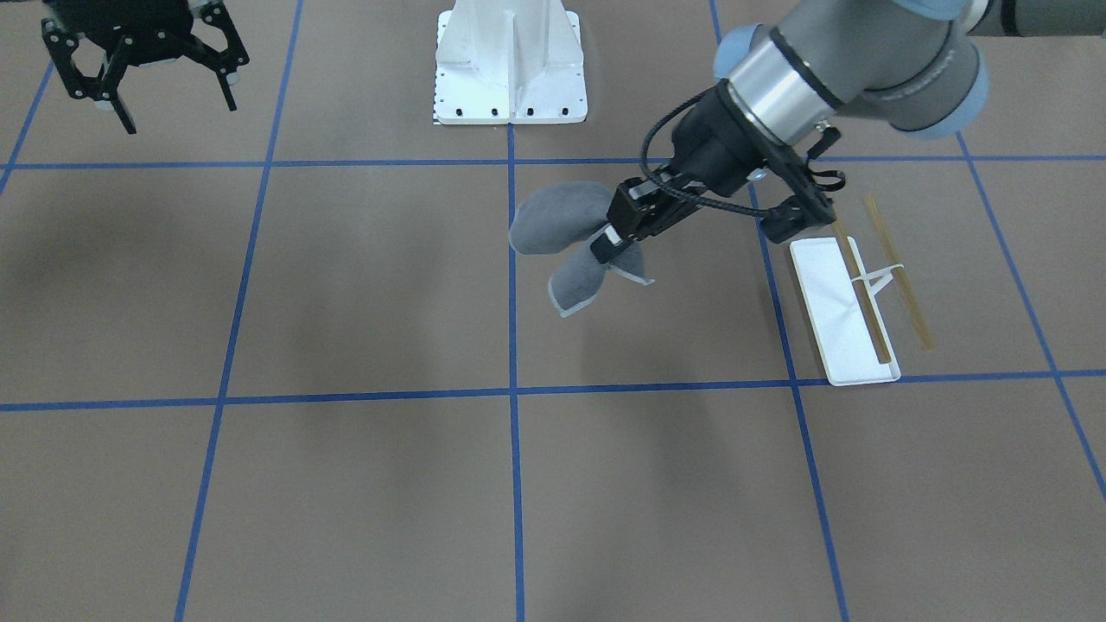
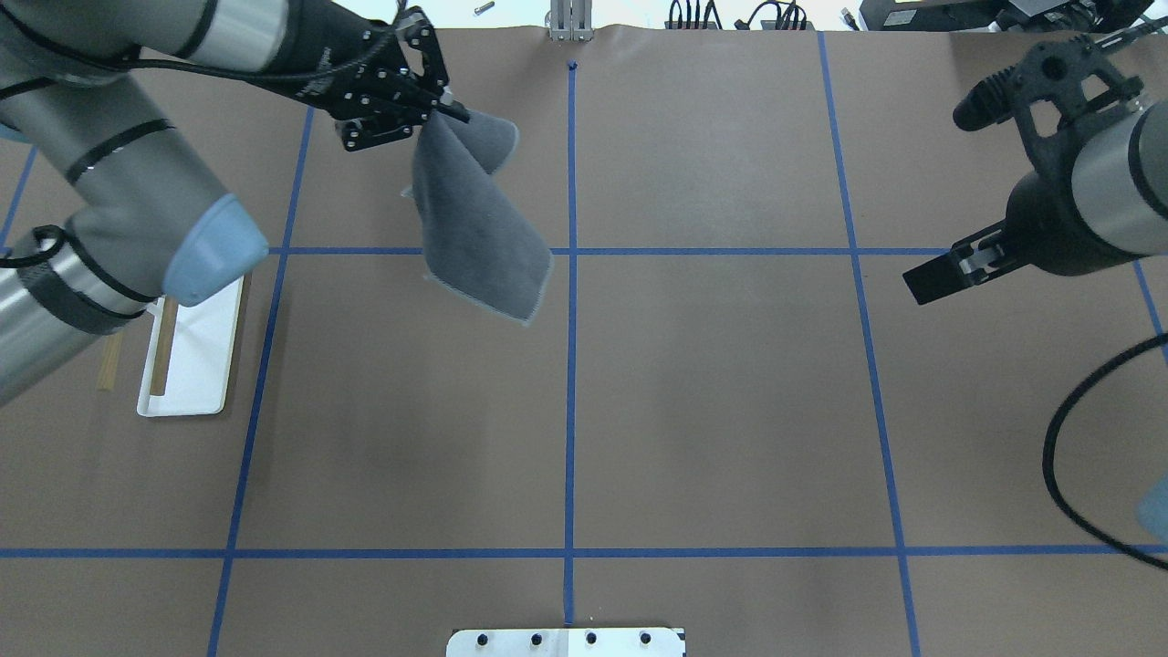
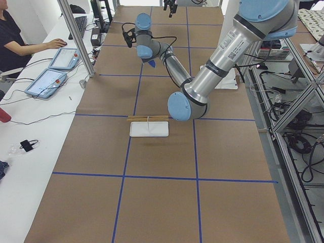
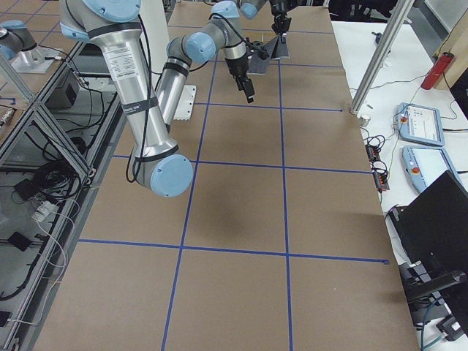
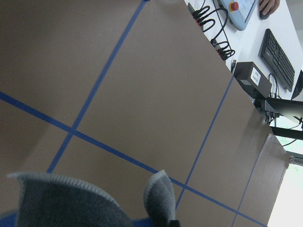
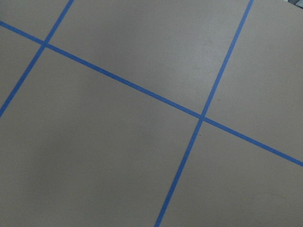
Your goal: Hang towel on rack
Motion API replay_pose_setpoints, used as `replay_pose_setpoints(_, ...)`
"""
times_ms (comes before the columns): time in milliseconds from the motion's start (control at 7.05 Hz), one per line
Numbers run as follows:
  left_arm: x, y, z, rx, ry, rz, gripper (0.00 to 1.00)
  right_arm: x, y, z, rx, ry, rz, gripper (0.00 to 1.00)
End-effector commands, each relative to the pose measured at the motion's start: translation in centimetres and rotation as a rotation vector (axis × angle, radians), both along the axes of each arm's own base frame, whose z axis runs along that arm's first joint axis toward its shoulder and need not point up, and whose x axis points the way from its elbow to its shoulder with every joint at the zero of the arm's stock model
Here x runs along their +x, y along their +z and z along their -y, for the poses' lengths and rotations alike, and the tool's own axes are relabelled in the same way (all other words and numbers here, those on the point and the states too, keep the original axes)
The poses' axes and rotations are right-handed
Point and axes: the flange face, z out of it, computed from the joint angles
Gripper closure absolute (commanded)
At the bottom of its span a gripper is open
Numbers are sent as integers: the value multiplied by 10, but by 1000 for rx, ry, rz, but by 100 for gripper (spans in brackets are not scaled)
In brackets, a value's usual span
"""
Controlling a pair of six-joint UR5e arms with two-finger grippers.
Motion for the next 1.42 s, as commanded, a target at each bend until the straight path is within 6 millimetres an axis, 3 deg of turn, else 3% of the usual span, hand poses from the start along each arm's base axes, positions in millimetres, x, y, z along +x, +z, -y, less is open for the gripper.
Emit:
replay_pose_setpoints(0, -61, 50, -6, 6, 19, 30, 100, 32, 51, 67, -166, -2, 7, 0)
replay_pose_setpoints(284, -86, 115, -12, 46, 8, 104, 100, 46, 97, 111, -319, 35, 28, 0)
replay_pose_setpoints(426, -111, 150, -9, 78, -9, 154, 100, 64, 112, 125, -365, 28, 76, 0)
replay_pose_setpoints(851, -179, 272, -29, 141, 15, 307, 100, 82, 143, 145, -418, 57, 59, 0)
replay_pose_setpoints(993, -187, 300, -34, 148, 26, 340, 100, 91, 155, 153, -406, 35, 52, 0)
replay_pose_setpoints(1277, -192, 324, -43, 138, 26, 350, 100, 102, 163, 158, -394, 26, 48, 0)
